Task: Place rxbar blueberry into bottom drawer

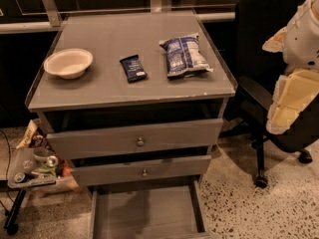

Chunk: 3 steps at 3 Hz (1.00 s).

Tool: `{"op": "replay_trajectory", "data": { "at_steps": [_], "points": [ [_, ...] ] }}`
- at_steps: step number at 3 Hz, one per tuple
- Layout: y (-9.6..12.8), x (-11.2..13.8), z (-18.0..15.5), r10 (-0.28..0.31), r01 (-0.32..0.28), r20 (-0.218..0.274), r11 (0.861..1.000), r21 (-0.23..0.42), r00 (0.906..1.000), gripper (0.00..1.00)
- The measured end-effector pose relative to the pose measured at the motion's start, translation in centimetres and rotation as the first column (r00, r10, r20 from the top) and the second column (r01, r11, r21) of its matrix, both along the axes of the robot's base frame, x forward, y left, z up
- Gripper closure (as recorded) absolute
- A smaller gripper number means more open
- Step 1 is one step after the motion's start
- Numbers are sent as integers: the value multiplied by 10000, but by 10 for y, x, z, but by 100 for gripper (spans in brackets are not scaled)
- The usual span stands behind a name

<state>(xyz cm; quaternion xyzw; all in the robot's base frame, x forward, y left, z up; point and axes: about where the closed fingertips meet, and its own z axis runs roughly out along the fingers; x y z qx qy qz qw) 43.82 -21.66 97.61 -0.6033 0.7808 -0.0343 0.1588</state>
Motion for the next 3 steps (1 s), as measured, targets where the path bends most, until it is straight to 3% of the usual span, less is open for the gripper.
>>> {"op": "replay_trajectory", "data": {
  "at_steps": [1, 2, 3],
  "points": [
    [6, 6, 1, -83, 83, 123, 10000, -21, 9999, 0],
    [29, 18, -1, 152, -153, 54, 9999, 17, 9999, 0],
    [41, 9, -1, 1185, -1192, -381, 9927, -159, 9922, 0]
  ]
}}
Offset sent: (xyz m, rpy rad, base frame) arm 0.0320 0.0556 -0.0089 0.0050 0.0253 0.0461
